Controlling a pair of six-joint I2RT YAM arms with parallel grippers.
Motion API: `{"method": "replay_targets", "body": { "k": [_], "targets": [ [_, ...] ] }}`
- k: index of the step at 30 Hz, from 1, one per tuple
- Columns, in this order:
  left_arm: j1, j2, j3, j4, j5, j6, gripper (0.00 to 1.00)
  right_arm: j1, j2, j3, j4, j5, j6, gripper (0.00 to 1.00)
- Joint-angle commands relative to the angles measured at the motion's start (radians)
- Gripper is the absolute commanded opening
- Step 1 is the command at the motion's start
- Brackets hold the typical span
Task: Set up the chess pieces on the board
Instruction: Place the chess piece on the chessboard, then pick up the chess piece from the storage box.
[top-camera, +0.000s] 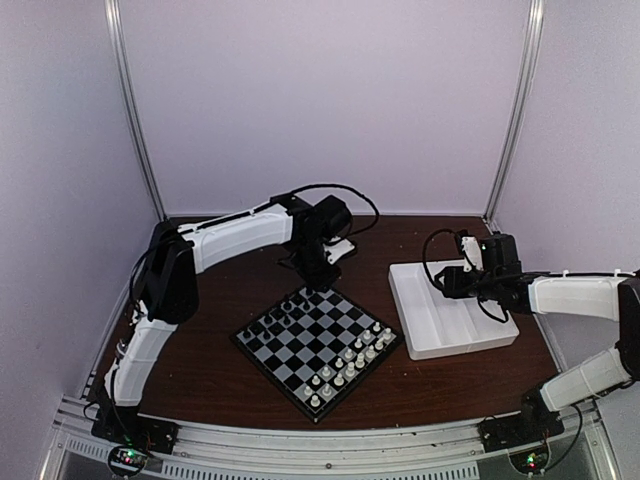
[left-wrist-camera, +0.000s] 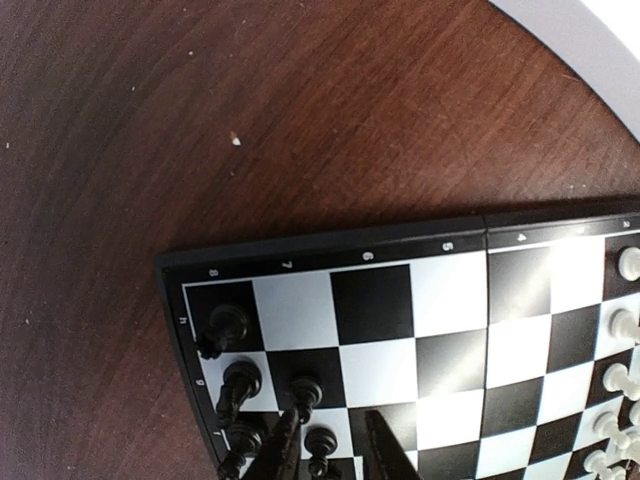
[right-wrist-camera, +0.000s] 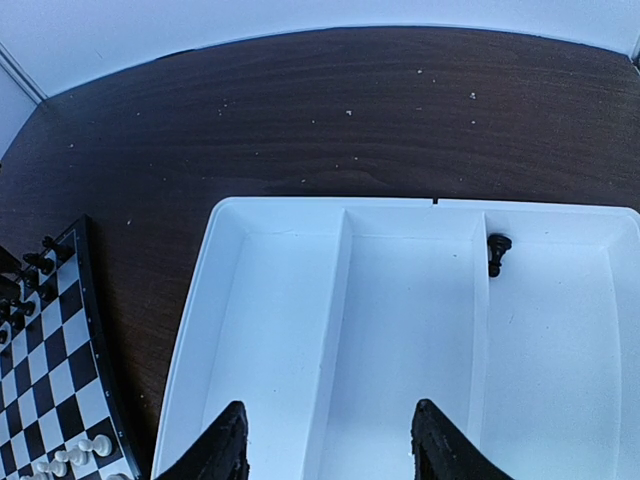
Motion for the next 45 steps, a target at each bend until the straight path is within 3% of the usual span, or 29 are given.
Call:
{"method": "replay_targets", "body": {
  "k": [1, 7, 14, 21, 25, 33, 45],
  "targets": [
    [0.001, -0.111, 0.024, -0.021, 0.076, -0.018, 0.23, -0.006, 0.007, 0.021, -0.02, 0.044, 0.012, 0.55],
    [-0.01, -0.293, -0.058, 0.027, 0.063, -0.024, 0.3, -0.024, 0.027, 0.18, -0.343, 0.153, 0.113, 0.48],
    [-0.01, -0.547, -0.382, 0.312, 0.006, -0.051, 0.42, -0.109, 0.065, 0.359, -0.582, 0.221, 0.173, 0.43],
    [-0.01, -0.713, -0.595, 0.481, -0.048, -0.062, 0.49, -0.202, 0.194, 0.44, -0.575, 0.047, 0.221, 0.32],
    [-0.009, -0.766, -0.658, 0.519, -0.07, -0.067, 0.52, -0.235, 0.289, 0.47, -0.516, -0.036, 0.266, 0.31],
    [-0.009, -0.817, -0.7, 0.556, -0.052, -0.085, 0.52, -0.257, 0.483, 0.563, -0.44, -0.106, 0.299, 0.27],
    [-0.009, -0.804, -0.708, 0.557, -0.024, -0.124, 0.55, -0.268, 0.607, 0.651, -0.414, -0.112, 0.309, 0.27]
  ]
}}
